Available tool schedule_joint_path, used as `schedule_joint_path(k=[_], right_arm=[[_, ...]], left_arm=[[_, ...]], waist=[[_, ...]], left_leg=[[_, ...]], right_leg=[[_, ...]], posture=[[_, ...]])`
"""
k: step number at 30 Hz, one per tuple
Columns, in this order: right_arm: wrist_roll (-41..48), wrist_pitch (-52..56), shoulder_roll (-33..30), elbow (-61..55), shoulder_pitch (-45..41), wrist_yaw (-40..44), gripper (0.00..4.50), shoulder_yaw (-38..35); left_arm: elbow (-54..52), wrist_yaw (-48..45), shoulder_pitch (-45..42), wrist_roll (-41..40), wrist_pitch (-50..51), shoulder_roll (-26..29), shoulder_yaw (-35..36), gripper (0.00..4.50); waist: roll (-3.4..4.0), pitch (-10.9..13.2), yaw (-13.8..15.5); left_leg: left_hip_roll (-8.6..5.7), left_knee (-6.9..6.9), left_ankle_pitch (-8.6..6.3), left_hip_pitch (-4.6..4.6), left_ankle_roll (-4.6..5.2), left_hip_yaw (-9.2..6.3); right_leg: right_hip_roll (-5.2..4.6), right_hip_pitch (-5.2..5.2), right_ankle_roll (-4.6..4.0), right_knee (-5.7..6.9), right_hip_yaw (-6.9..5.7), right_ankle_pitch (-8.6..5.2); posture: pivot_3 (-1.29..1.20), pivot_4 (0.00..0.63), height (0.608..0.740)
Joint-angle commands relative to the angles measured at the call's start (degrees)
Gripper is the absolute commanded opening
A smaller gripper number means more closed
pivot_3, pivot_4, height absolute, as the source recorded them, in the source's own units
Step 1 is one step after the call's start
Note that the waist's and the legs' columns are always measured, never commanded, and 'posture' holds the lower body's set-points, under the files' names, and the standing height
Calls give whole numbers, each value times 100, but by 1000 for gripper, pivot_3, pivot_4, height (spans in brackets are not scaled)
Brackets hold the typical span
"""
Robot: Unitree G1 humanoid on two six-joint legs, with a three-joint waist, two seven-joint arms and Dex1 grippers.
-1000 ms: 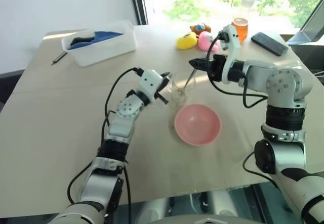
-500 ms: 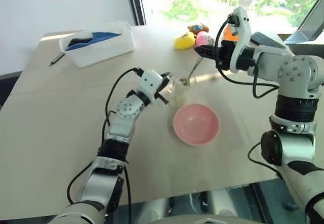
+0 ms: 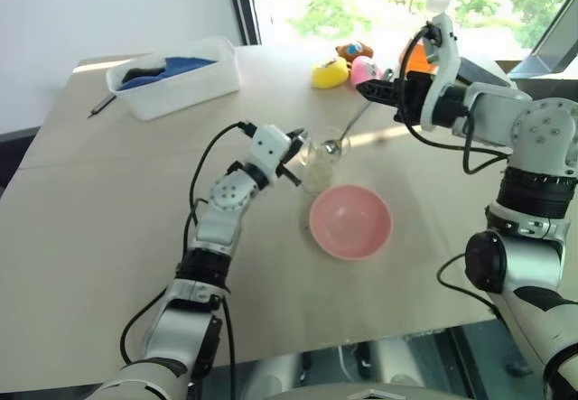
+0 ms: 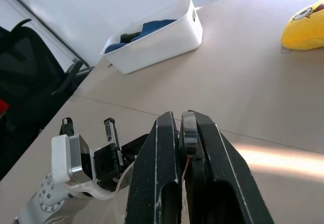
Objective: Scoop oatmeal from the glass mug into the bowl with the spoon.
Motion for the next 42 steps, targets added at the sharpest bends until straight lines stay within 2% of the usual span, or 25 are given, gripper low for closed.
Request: schedule_joint_path(k=[1, 7, 19, 31, 42], right_arm=[[218, 464, 116, -141, -311, -356, 0, -592], [136, 935, 508, -196, -405, -803, 0, -1195], [250, 1003, 1050, 65, -515, -1828, 0, -2287], [1350, 1003, 879, 555, -392, -2712, 0, -2807], [2439, 1003, 601, 800, -189, -3296, 0, -2857]], left_arm=[[1, -9, 32, -34, -66, -40, 31, 134], [35, 46, 28, -23, -95, -136, 2, 134], [-22, 99, 152, -176, -159, -332, 133, 134], [57, 69, 266, -218, -284, -363, 206, 134], [250, 95, 239, -258, -416, -353, 239, 134]], waist=[[0, 0, 1], [2, -1, 0], [4, -2, -10], [5, -3, -15], [6, -3, -16]], left_leg=[[0, 0, 0, 0, 0, 0], [0, 0, 0, -1, 0, 1], [0, 0, 0, 0, 0, 2], [0, 0, 0, 2, 1, 6], [1, -1, 1, 2, 2, 8]], right_leg=[[0, 0, 0, 0, 0, 0], [0, -1, 0, 1, 1, 0], [1, -2, 0, 5, 2, 0], [1, -2, 0, 10, 7, 0], [1, -2, 0, 10, 8, 0]], posture=[[0, 150, 740], [0, 150, 740], [0, 150, 740], [0, 150, 740], [0, 150, 740]])
